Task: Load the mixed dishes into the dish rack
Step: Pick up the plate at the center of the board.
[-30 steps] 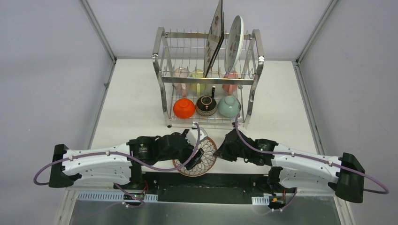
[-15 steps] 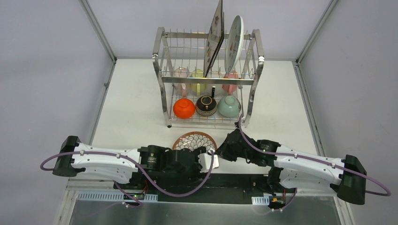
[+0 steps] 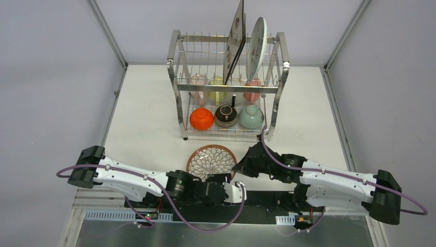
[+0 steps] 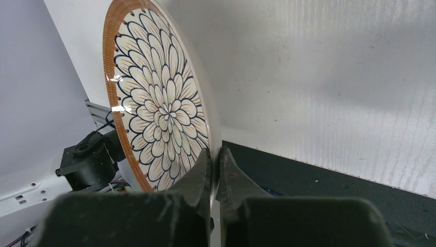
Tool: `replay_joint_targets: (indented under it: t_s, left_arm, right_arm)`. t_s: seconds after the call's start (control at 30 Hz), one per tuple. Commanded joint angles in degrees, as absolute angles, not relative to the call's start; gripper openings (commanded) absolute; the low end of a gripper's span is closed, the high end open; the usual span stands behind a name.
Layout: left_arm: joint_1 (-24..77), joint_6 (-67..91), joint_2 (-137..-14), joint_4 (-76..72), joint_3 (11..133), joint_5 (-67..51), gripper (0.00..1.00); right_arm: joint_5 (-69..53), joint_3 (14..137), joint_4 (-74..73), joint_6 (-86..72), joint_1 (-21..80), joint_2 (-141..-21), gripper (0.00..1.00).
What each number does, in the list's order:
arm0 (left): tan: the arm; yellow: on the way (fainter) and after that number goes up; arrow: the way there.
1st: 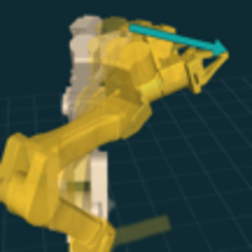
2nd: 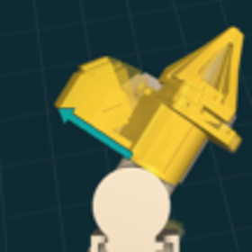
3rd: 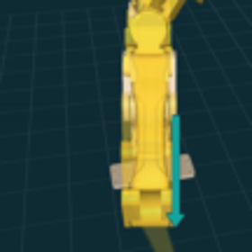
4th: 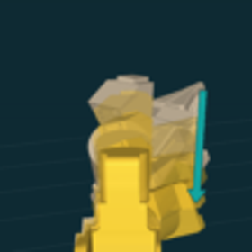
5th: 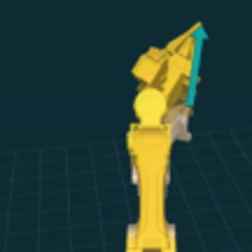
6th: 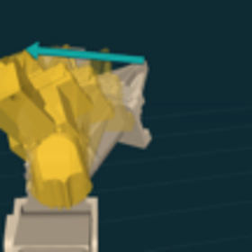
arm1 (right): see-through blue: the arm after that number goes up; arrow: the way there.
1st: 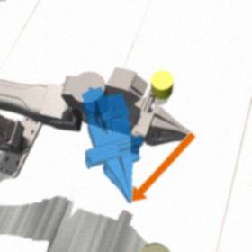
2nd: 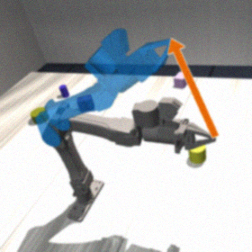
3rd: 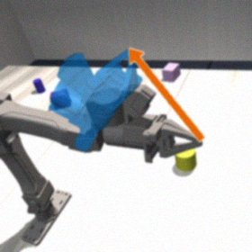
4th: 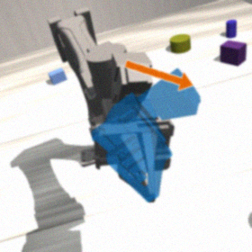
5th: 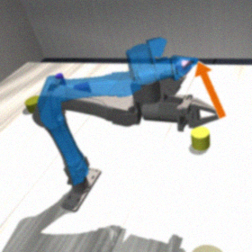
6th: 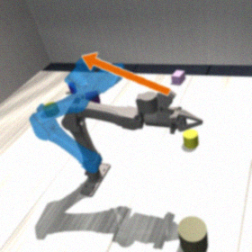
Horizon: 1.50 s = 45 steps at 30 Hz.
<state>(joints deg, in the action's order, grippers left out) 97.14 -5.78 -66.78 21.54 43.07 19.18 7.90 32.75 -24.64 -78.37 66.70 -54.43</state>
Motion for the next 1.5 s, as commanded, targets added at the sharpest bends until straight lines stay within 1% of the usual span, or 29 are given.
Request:
replay_joint_targets:
  t_s: [0.0,0.13,0.37,0.47,0.63,0.77,0.8,0.83,0.87,0.93,1.0,1.03,1.07,1.2,1.27,1.3,1.37,1.47]
  left_arm:
    - [98.4,-7.5,-67.9,21.1,46.2,27.8,0.54]
    - [98.6,-9.1,-68.8,21.0,46.9,31.3,0.51]
    - [99.0,-9.1,-70.3,21.3,46.6,30.8,0.45]
    - [99.0,-8.6,-70.3,21.3,46.2,31.0,0.45]
    - [99.4,-8.2,-72.3,21.3,46.0,32.7,0.48]
    - [100.2,-9.0,-75.2,21.6,46.5,33.7,0.47]
    - [100.5,-9.1,-75.9,22.0,46.8,34.0,0.45]
    - [100.8,-9.0,-76.3,22.2,47.2,34.1,0.40]
    - [101.0,-8.7,-76.6,22.4,47.5,34.1,0.33]
    - [101.1,-8.2,-76.6,22.5,48.1,33.2,0.14]
    - [101.2,-7.2,-75.8,22.6,48.5,32.6,0.02]
    - [101.1,-6.7,-75.0,22.6,48.6,32.3,0.00]
    - [101.2,-6.2,-74.0,22.6,48.8,32.1,0.00]
    - [101.1,-4.7,-69.1,22.6,48.6,31.6,0.00]
    - [101.1,-4.2,-66.6,22.7,48.6,30.3,0.00]
    - [101.2,-3.8,-65.4,23.0,48.7,29.9,0.00]
    - [101.1,-2.4,-63.3,23.9,49.3,29.7,0.00]
    - [101.2,-0.3,-60.0,24.8,50.1,29.5,0.00]
  right_arm:
    - [5.8,34.2,-13.5,-81.6,67.1,-51.7,0.00]
    - [6.1,34.5,-13.9,-81.7,67.1,-51.3,0.00]
    - [5.8,35.5,-14.2,-81.4,67.1,-52.2,0.00]
    - [6.0,35.2,-13.9,-81.7,67.1,-52.2,0.00]
    - [6.3,33.7,-12.7,-83.1,67.1,-51.4,0.00]
    - [6.4,33.8,-13.0,-83.1,67.1,-51.4,0.00]
    - [6.3,33.8,-13.0,-83.0,67.1,-51.6,0.00]
    - [6.2,33.8,-12.9,-83.0,67.1,-51.7,0.00]
    - [6.2,33.7,-12.9,-83.0,67.1,-51.7,0.00]
    - [6.4,33.6,-12.9,-82.9,67.1,-51.6,0.00]
    - [6.7,33.6,-13.1,-82.2,67.1,-51.1,0.00]
    - [6.9,33.7,-13.5,-81.8,67.1,-50.8,0.00]
    - [7.3,33.8,-14.0,-81.7,67.2,-50.5,0.00]
    - [8.8,34.2,-15.9,-80.8,67.3,-48.4,0.15]
    - [10.2,34.5,-16.7,-80.1,67.3,-47.1,0.24]
    - [11.0,34.6,-17.2,-79.8,67.3,-46.4,0.31]
    - [12.5,34.7,-18.0,-79.2,67.3,-44.8,0.40]
    - [14.4,35.7,-21.0,-78.3,67.3,-42.4,0.50]
